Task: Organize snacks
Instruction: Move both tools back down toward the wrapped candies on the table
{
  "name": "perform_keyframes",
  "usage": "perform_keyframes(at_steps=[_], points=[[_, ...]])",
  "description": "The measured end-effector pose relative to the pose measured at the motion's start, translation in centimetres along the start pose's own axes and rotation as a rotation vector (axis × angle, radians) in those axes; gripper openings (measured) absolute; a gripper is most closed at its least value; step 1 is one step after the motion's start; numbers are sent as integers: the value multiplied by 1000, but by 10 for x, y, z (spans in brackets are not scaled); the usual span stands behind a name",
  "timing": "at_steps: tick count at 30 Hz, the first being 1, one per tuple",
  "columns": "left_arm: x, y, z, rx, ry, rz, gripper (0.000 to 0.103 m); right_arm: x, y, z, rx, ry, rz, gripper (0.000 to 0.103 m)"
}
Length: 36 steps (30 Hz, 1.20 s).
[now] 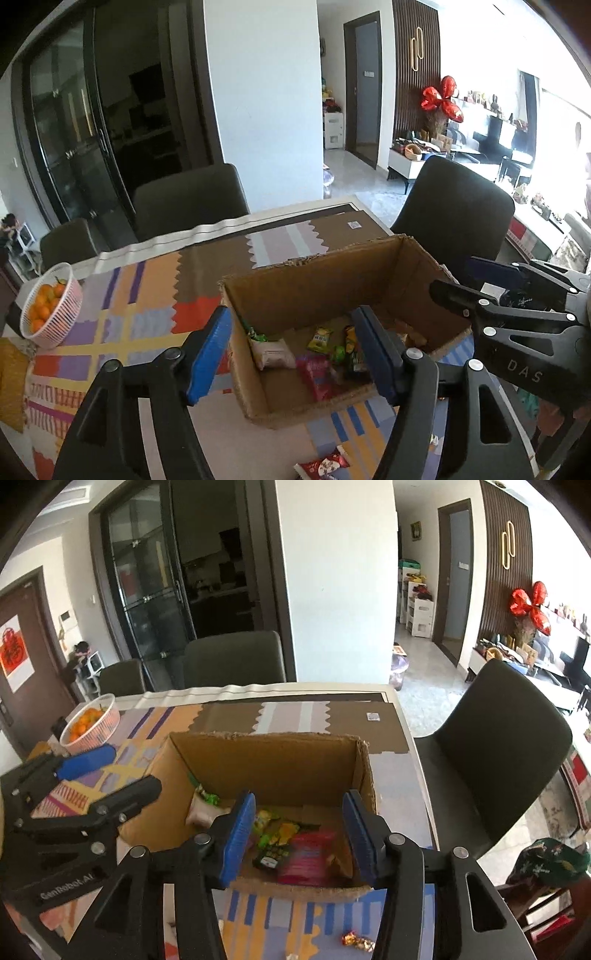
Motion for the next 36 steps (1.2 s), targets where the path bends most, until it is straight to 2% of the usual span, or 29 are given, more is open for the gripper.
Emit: perform_keyframes(at_steps=[7, 13, 19, 27, 32, 36], points=[[-16, 3, -31, 31, 42, -6, 74, -14, 6, -32, -7, 48, 0, 51], [-38, 16, -41, 42, 29, -2, 74, -24, 15, -52, -60, 90, -3, 51], [-62, 55, -38, -48, 18, 27, 74, -46, 31, -56, -75, 71, -23, 51], [-95, 112, -15, -130, -54, 53, 71, -84, 60, -50, -78, 19, -96, 51], [-122, 148, 5, -197, -121, 71, 64, -110, 76, -39, -71, -30, -156, 51], [-141, 166, 18, -240, -160, 34, 60, -128, 87, -29, -65, -59, -197, 51]])
Point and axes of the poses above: each gripper's, at about its wrist camera, not at the fingertips, and z roughly the way its jaws point, y to its right, x to its top, the point moved 9 cm from there along z, roughly the way its jaws point, and after that the axes turned 8 degrees about z, right-handed, at the moved point
